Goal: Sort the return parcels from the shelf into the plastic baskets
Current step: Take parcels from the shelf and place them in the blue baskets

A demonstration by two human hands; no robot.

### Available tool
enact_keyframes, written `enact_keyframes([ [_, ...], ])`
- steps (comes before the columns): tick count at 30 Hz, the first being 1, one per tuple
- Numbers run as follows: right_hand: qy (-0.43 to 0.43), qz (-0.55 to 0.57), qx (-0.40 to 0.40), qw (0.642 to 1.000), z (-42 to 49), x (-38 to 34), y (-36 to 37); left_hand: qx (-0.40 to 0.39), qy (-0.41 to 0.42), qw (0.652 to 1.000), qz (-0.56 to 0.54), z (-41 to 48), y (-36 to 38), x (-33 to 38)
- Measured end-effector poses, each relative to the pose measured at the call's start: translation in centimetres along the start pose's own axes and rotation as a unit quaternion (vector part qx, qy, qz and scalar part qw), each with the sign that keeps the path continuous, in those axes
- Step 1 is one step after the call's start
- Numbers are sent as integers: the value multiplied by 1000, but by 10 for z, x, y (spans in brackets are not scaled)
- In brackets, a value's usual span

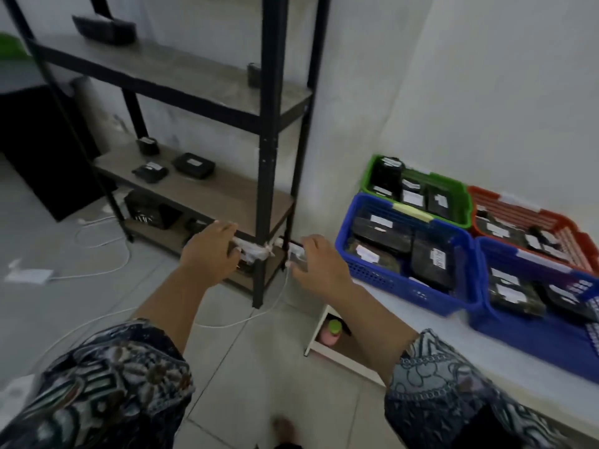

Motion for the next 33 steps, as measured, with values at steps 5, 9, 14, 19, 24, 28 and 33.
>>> enact_keyframes([
  [5,-22,2,-40,999,60,-49,37,-18,-21,999,23,17,1,-74],
  [9,-18,10,-71,997,121,-84,75,-44,-45,997,41,47,5,-147],
  [14,2,15,-113,994,201,-129,115,-75,-62,992,79,106,-9,-232],
  [19,-3,12,-127,992,273,-185,144,-61,-85,990,93,147,-39,-315],
  [24,2,14,-128,992,337,-246,169,-80,-73,988,108,187,-52,-392],
  [28,31,15,-112,993,391,-296,201,-87,-43,990,101,238,-64,-464],
  [33,116,40,-87,989,454,-349,233,-112,24,991,67,297,-68,-543],
])
Point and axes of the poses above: each hand's wrist, its own z-axis towards the middle knuckle, its own y-axis out of the palm, x = y × z, the point moved 9 cm from there along z, towards the middle knuckle, and after that the axes turned 5 degrees about y, right-handed, at the moved point
